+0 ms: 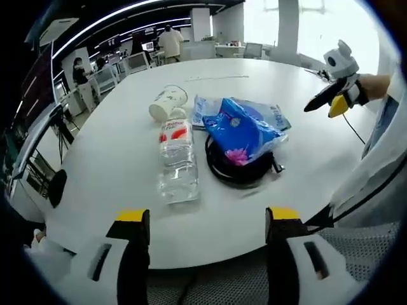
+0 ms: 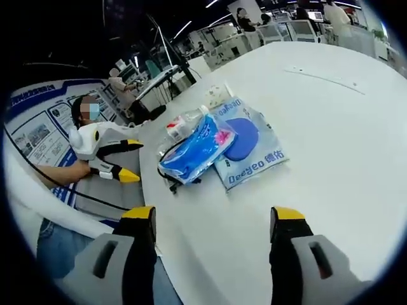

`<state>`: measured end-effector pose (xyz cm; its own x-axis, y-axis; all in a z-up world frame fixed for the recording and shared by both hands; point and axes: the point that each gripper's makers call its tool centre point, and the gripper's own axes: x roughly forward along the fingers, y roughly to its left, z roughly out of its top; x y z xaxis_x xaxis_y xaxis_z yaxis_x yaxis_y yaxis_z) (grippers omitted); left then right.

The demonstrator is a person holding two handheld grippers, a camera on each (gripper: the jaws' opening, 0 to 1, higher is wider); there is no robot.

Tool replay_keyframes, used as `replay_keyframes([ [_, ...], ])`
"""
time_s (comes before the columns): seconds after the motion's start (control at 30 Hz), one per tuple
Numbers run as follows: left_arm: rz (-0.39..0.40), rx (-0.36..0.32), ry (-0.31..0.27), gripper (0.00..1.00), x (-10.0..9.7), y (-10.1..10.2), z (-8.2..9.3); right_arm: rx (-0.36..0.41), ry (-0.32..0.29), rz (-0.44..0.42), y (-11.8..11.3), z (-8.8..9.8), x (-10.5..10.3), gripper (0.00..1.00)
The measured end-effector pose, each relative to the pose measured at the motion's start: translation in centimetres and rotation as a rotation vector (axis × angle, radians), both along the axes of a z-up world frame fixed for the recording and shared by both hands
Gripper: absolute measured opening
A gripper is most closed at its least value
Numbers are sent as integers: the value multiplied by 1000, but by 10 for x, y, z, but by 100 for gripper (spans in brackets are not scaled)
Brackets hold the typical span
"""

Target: Arrange the tabletop items into an orderly group along one side of the table until the central work area is clear of visible clutter.

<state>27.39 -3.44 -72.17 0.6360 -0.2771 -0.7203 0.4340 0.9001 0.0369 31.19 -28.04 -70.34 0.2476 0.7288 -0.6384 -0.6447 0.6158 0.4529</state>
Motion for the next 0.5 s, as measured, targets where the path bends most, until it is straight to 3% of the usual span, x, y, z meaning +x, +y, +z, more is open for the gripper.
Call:
replay_keyframes([
  [0.13, 11, 13, -23, 84, 3, 3, 2, -4, -2, -4, -1, -1, 2, 77],
  [0.5, 14, 11, -29, 84, 4, 4, 3, -5, -16, -17, -3, 4, 6, 77],
])
